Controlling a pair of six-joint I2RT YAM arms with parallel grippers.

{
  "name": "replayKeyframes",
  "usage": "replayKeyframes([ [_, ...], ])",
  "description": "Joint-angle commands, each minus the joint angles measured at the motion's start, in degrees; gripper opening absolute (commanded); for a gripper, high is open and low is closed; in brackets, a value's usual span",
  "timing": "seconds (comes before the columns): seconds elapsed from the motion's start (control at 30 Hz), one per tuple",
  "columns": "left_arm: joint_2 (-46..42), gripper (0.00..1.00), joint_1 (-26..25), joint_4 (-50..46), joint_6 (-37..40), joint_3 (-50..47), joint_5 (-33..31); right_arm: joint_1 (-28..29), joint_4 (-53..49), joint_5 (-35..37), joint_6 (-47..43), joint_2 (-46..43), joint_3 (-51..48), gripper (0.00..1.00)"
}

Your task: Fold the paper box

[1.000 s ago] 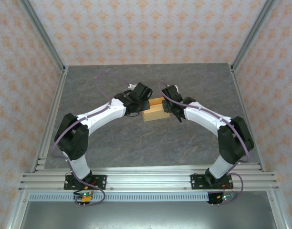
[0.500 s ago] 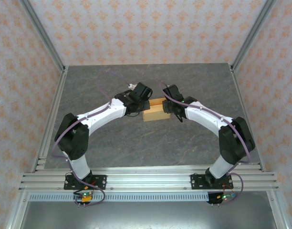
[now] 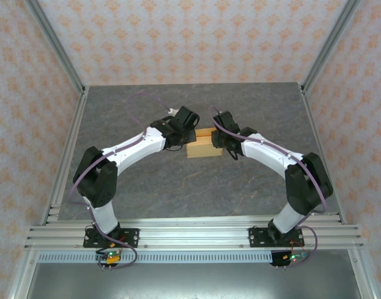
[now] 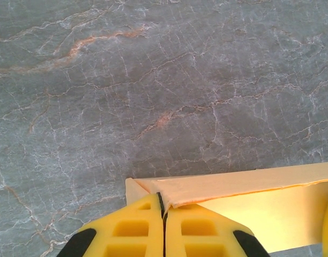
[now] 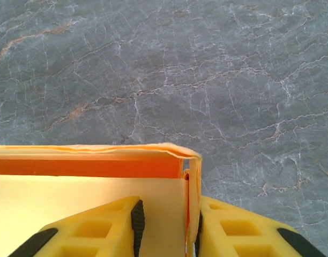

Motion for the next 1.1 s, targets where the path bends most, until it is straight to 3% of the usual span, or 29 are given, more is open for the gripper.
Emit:
replayKeyframes([
  [0.0,-0.01,0.06,-0.82,-0.70,-0.07,-0.59,2.90,0.55,-2.26,0.07,1.13,1.14,-2.35,0.32],
  [0.47,-2.14,0.04,-2.19,-0.58,-0.51,-4.31,0.24,0.55,-1.35,1.47,3.14,1.10,-3.44,0.31],
  [1.07,-3.00,0.03,-6.47,-0.41,-2.14,-8.65,-7.76,0.58,-0.81,2.35,4.69,0.22,-4.40,0.31],
])
